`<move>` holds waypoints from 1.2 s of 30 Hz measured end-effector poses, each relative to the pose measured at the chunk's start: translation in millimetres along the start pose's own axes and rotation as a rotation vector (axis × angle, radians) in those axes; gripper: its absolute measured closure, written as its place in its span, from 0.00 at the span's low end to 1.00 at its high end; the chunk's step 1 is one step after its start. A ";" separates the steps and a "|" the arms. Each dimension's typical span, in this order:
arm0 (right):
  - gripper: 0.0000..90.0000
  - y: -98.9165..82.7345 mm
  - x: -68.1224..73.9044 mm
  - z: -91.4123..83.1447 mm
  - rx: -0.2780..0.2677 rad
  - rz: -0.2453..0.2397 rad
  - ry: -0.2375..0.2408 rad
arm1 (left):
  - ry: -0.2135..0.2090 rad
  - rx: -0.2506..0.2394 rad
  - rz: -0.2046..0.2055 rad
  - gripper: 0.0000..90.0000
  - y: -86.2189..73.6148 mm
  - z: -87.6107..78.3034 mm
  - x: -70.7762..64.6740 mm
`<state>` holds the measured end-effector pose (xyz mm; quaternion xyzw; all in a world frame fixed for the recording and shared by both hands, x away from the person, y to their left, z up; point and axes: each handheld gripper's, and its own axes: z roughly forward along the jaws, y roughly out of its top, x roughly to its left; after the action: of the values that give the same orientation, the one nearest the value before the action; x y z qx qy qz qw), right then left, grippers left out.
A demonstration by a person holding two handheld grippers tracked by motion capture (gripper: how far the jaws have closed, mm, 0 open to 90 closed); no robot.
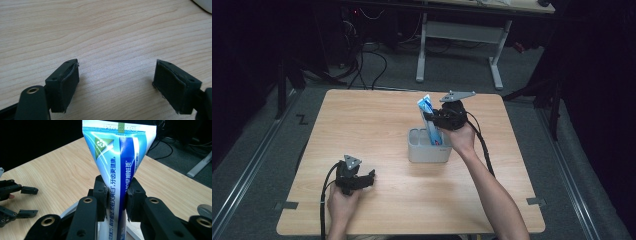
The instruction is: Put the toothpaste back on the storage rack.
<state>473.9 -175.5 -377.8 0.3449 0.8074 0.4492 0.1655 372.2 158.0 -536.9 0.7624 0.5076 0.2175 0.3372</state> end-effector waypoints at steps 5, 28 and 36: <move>0.82 -2.3 -0.3 1.5 0.014 -0.006 -0.004 | 0.000 0.000 0.000 0.23 0.0 0.0 0.0; 0.81 -17.6 2.8 9.6 0.063 -0.022 0.011 | 0.000 0.000 0.000 0.23 0.0 0.0 -0.1; 0.81 -19.4 5.3 10.5 0.079 -0.040 0.011 | 0.000 0.000 0.000 0.23 0.0 0.0 -0.1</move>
<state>468.3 -172.3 -399.6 0.3326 0.8322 0.4153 0.1561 372.1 158.0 -536.9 0.7623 0.5077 0.2176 0.3373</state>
